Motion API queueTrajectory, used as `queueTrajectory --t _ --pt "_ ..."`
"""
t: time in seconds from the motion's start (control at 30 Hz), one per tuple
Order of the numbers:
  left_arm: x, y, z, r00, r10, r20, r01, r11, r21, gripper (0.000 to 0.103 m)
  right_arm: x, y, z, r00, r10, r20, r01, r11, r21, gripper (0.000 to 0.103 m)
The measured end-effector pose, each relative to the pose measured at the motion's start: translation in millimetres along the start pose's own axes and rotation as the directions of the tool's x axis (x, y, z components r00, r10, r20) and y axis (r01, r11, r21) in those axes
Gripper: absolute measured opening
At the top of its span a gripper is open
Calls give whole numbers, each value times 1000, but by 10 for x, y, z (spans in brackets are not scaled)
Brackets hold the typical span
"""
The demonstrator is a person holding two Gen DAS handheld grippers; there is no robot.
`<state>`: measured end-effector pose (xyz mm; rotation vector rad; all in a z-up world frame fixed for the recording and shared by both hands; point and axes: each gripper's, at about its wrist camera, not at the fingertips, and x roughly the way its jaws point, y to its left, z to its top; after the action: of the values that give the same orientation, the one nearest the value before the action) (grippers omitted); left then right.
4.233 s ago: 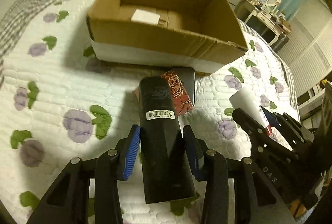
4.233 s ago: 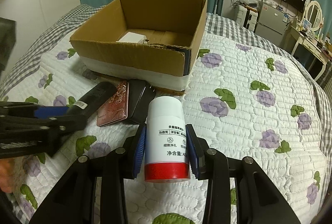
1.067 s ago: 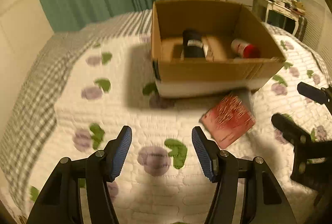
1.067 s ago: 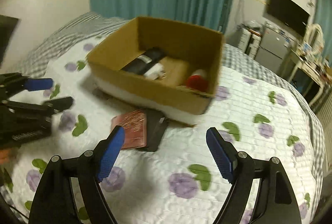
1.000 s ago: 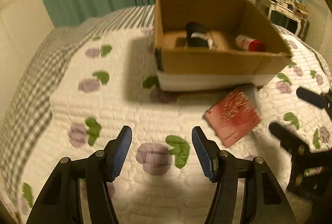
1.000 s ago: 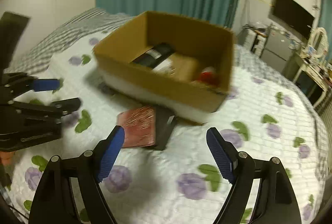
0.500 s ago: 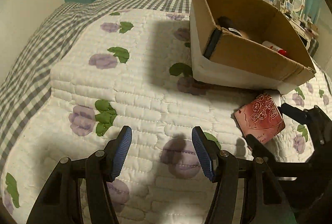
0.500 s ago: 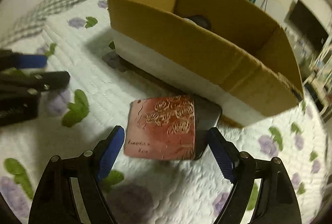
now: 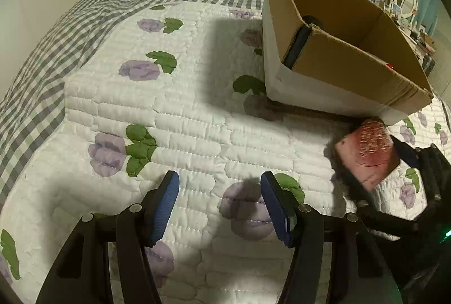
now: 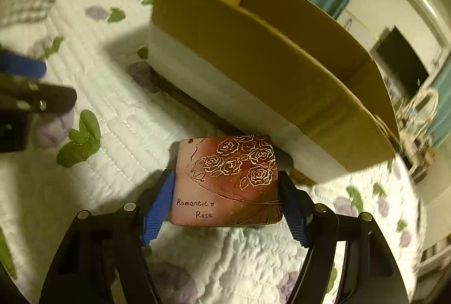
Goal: Organize rigid objects
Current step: 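Grasp the red rose card with the right tool while the left tool grasps the grey power bank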
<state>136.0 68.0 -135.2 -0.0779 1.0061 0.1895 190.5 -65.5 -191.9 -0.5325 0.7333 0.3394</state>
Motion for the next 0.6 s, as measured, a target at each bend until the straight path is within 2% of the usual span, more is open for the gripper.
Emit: queueTrajectory --t 0.2,0.37,0.6 --pt "-61 -125 -20 1000 1 5 -1 1000 28 63 -197 -448 -125 996 90 11 -91 982 166 71" --pt "-157 -343 -9 1000 -8 14 7 997 74 63 -496 -676 -208 998 47 45 -55 982 178 71" --pt "-172 -906 45 996 -94 5 92 985 143 63 -686 -1289 -399 998 35 42 -48 941 336 71"
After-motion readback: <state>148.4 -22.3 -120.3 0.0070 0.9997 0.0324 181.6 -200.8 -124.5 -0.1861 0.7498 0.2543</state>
